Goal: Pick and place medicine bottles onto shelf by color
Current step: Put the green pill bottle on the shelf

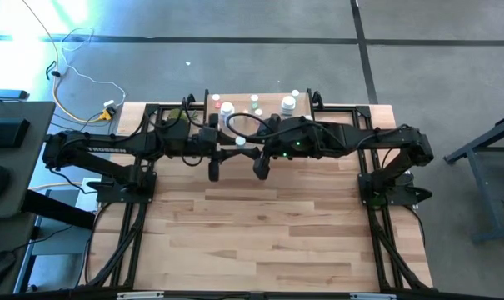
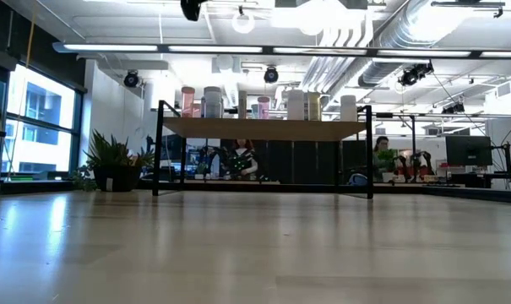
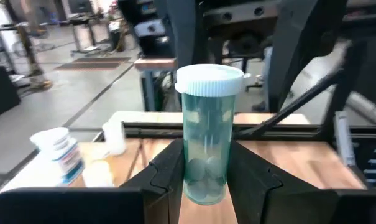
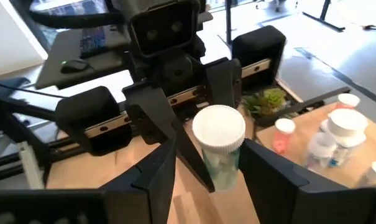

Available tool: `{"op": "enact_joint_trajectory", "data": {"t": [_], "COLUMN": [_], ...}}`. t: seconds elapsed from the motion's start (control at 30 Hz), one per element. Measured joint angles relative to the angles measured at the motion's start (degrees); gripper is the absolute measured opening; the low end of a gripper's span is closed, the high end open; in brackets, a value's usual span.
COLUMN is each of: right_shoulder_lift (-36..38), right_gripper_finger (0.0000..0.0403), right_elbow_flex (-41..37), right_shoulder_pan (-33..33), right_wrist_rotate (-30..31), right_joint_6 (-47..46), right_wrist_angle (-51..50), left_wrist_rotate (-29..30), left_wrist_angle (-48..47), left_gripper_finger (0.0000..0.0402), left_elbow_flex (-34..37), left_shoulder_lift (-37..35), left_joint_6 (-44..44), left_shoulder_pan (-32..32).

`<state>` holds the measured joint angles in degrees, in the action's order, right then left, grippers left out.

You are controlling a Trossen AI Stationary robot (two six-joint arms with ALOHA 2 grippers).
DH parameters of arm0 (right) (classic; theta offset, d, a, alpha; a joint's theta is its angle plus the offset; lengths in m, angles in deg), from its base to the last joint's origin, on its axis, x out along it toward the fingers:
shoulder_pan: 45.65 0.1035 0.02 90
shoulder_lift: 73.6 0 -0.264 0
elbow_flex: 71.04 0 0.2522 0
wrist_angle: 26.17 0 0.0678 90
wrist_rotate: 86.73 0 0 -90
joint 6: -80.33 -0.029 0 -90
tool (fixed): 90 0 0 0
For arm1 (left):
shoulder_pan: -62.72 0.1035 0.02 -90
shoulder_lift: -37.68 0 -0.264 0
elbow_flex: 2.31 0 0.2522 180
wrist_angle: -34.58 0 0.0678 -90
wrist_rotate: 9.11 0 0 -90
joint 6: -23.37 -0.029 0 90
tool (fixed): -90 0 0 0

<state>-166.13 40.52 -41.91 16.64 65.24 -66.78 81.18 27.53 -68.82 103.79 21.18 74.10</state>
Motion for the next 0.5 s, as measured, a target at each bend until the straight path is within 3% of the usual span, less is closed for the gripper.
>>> {"op": "enact_joint_trajectory", "data": {"t": [0.17, 0.5], "right_shoulder_lift": [0.1, 0.1], "right_gripper_finger": [0.0170, 0.0170], "right_elbow_flex": [0.0, 0.0], "right_shoulder_pan": [-1.4, -4.6], "right_wrist_rotate": [0.9, 0.7], "right_joint_6": [0.2, 1.3], "right_wrist_angle": [-0.8, -2.8], "left_wrist_rotate": [3.0, 3.1], "left_wrist_angle": [-1.4, -1.9], "left_gripper_finger": [0.0092, 0.0091], "left_elbow_flex": [0.0, 0.0], "left_shoulder_lift": [0.0, 0.0], "left_joint_6": [0.0, -0.1], "left_shoulder_pan": [1.4, 4.2]}}
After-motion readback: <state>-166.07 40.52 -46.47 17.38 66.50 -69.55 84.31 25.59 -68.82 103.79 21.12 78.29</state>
